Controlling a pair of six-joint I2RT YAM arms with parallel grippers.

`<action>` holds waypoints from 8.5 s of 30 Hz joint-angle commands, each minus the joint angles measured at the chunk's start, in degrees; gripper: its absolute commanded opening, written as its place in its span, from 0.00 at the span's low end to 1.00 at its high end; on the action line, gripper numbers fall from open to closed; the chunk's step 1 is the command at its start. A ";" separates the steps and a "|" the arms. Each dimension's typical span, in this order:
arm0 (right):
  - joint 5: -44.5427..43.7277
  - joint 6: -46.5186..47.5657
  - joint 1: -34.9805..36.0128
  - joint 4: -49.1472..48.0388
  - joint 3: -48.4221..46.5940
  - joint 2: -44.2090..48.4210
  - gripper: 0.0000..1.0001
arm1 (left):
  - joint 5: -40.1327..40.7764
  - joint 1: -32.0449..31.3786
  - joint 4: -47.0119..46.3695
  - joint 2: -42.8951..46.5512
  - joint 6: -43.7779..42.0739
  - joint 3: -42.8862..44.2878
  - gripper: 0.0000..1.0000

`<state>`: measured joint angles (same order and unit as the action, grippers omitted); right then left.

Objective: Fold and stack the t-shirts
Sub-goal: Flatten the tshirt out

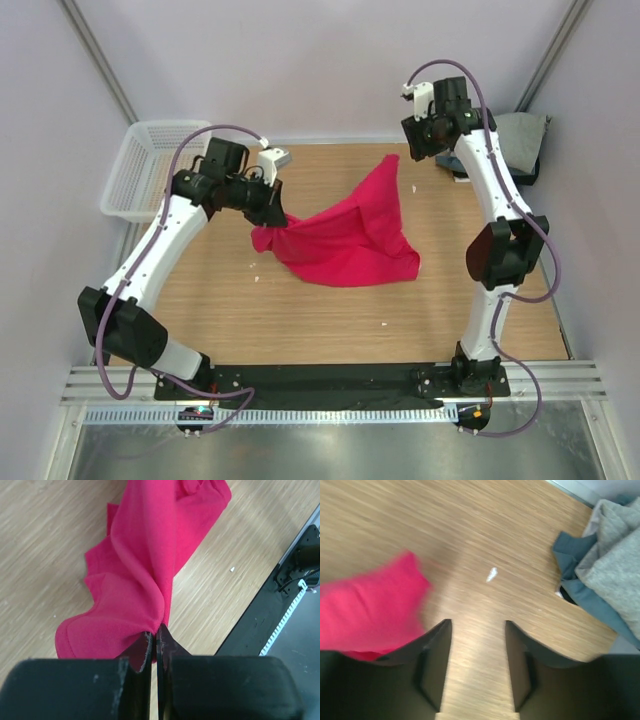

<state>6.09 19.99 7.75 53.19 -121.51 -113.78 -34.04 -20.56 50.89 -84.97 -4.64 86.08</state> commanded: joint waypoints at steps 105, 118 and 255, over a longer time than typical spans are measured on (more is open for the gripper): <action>-5.82 20.09 37.16 -16.36 3.92 -22.89 0.44 | 15.85 11.06 10.98 -21.38 8.77 -4.87 0.00; -3.81 20.44 36.90 -11.62 3.30 -20.97 0.44 | 16.03 11.06 11.16 -21.38 8.86 -4.34 0.00; -6.79 -1.27 -0.80 -9.51 30.64 37.14 0.01 | 8.72 18.27 14.06 -16.36 0.08 19.21 0.63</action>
<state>-2.17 20.16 7.01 45.23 -90.61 -77.28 -24.60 -2.59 65.65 -102.98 -4.78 105.51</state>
